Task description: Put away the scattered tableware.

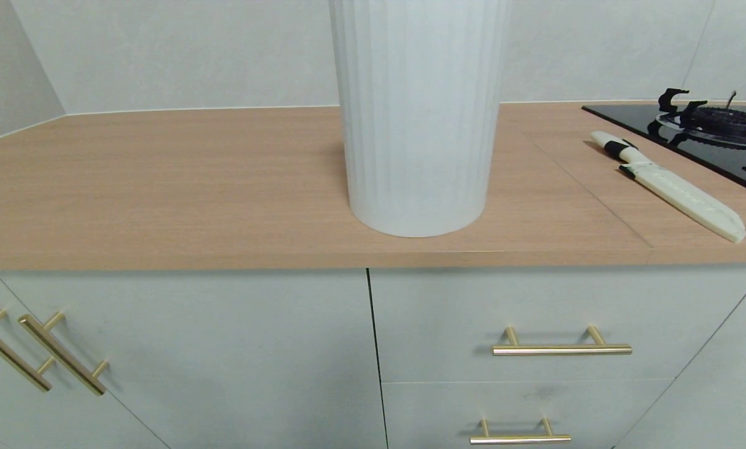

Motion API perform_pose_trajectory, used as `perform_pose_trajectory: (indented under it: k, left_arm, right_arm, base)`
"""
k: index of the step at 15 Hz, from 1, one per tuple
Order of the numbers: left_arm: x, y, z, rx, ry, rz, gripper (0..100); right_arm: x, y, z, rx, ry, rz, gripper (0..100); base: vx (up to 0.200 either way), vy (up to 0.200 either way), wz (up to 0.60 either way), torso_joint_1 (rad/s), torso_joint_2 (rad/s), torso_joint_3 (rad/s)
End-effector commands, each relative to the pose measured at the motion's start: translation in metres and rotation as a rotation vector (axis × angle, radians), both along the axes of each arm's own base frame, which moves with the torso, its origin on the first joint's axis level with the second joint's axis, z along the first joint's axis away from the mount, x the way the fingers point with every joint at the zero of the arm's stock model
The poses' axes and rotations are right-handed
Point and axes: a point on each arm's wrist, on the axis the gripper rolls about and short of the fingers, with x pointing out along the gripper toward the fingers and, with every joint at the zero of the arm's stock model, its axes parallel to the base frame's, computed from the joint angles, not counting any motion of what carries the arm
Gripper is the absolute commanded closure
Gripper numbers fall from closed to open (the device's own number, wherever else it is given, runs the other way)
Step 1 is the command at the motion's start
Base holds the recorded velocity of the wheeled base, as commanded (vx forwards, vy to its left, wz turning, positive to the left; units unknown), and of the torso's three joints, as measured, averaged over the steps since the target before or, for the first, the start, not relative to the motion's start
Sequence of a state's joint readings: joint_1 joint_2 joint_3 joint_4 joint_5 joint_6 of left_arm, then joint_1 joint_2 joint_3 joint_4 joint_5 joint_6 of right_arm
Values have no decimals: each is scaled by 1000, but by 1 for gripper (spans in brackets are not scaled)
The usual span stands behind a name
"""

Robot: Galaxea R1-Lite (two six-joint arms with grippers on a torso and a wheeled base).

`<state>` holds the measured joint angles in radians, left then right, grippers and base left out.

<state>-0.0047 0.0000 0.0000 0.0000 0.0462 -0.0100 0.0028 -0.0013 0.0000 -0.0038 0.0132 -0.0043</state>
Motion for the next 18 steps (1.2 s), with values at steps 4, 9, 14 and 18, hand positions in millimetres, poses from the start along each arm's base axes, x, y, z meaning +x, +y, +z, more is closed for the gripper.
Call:
perform_pose_trajectory:
  k: [4,9,14,18]
  left_arm:
    - [0,0,0,-1,0,0,0]
    - [0,0,0,-1,0,0,0]
    - [0,0,0,-1,0,0,0]
    - [0,0,0,-1,0,0,0]
  right_arm:
    - [0,0,0,0,0,1,0]
    - [0,0,0,1,1,1,0]
    - [0,0,0,1,1,-1,0]
    - [0,0,0,1,1,-1,0]
  base:
    - [0,0,0,0,0,0]
    - [0,0,0,27,-137,-98]
    - [0,0,0,137,-408,-293]
    - [0,0,0,178,-482,-289]
